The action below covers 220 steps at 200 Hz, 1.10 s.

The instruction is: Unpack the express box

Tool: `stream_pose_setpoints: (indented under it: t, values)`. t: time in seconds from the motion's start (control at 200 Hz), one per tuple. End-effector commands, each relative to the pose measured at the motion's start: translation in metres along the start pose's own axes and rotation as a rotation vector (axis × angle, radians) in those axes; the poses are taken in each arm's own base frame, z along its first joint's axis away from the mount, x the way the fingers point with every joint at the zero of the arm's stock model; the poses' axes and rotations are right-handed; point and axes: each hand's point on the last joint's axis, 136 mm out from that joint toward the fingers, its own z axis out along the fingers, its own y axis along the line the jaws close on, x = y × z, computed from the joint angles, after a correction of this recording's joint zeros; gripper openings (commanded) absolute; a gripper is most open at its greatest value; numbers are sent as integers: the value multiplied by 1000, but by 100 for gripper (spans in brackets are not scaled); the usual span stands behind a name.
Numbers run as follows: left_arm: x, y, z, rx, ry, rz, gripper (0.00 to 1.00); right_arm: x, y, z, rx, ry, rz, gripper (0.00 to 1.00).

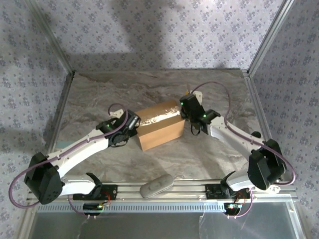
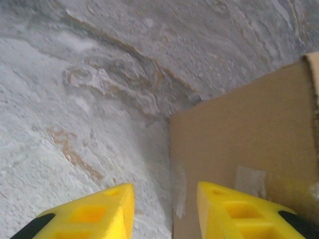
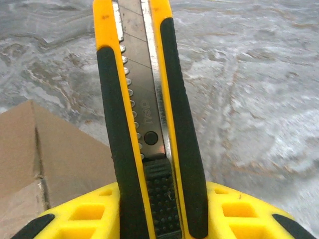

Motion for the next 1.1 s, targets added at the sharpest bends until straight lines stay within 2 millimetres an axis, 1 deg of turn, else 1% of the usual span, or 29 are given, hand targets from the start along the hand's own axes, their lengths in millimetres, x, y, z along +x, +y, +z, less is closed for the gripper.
stream_pose_setpoints:
  t: [0.0,0.1,0.145,0.2,0.255,0.315,0.395,0.41,0.59,0.71,0.765,0.805,0.82,0.865,0.88,0.955,1.094]
  values:
    - [1,-25,17,71,32,21,38,57,28,-25,-73,122,2,0]
    - [-7,-23,21,67,24,14,38,73,30,-38,-60,117,25,0]
    - [-10,-21,22,64,21,12,38,80,35,-44,-70,115,22,0]
    - [-13,-19,24,60,19,9,38,84,38,-49,-71,112,19,0]
    - [-16,-17,23,59,14,8,38,88,36,-52,-64,120,15,0]
    - [-21,-13,21,58,7,4,38,88,30,-54,-41,117,12,0]
    - [-27,-6,15,49,-9,0,38,80,24,-58,-28,89,8,0]
    - [-28,-4,14,49,-14,-3,38,82,19,-59,-10,97,-6,0]
    - [-37,26,-6,20,-49,-16,39,68,3,-63,1,71,-7,0]
    - [-34,46,-18,12,-52,-23,39,63,-6,-62,1,66,2,0]
    - [-32,51,-24,22,-52,-21,40,60,-9,-60,4,63,6,0]
    - [-31,50,-29,46,-52,-17,40,57,-11,-59,4,59,7,0]
    - [-26,53,-30,40,-31,-8,40,56,-11,-59,1,59,7,0]
    - [-19,53,-35,64,-5,2,40,53,-14,-57,1,65,-6,0]
    - [-17,53,-36,72,6,3,40,49,-10,-56,-15,56,1,0]
    - [-5,50,-43,120,53,11,40,35,-10,-50,-42,57,-7,0]
    - [17,49,-52,179,82,40,39,4,-24,-35,-4,51,19,0]
